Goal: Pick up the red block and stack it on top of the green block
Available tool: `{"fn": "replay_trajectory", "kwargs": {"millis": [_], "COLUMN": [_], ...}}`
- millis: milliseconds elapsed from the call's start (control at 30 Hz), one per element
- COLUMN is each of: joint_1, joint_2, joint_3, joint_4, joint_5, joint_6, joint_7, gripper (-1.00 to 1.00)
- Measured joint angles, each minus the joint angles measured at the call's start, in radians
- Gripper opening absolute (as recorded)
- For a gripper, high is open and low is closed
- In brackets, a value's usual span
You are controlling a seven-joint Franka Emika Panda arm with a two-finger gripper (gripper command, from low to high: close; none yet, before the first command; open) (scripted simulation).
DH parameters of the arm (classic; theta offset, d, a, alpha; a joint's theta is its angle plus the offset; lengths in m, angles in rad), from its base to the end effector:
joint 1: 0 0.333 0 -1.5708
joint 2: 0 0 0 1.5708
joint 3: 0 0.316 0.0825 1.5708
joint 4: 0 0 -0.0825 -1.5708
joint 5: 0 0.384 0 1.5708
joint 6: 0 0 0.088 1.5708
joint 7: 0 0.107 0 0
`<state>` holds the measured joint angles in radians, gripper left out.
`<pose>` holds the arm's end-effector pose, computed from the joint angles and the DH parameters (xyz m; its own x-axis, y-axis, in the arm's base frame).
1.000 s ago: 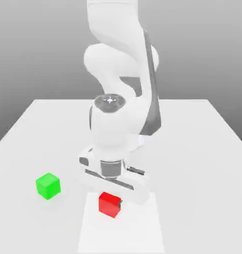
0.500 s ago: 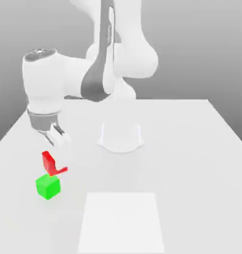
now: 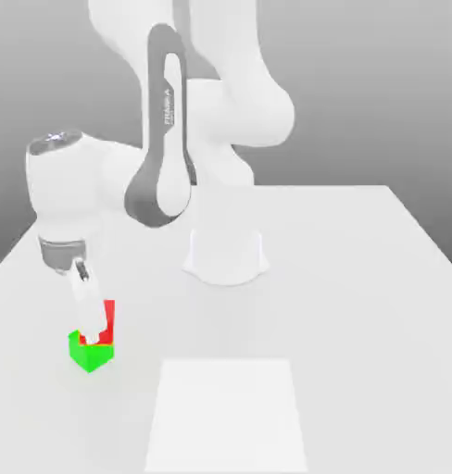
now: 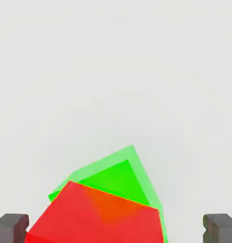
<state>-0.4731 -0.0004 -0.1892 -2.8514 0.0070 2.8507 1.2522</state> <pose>0.2832 -0.2213 0.1977 -0.3433 -0.9392 -0.0021 -0.9392 0.3433 -0.0004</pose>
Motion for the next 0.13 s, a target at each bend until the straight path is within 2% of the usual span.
{"fn": "replay_trajectory", "kwargs": {"millis": [133], "joint_1": [-0.025], "joint_2": [-0.14], "joint_3": [0.012], "joint_4": [-0.006], "joint_5": [-0.063], "joint_6": [-0.133], "joint_7": [0.045], "gripper": [1.0]}}
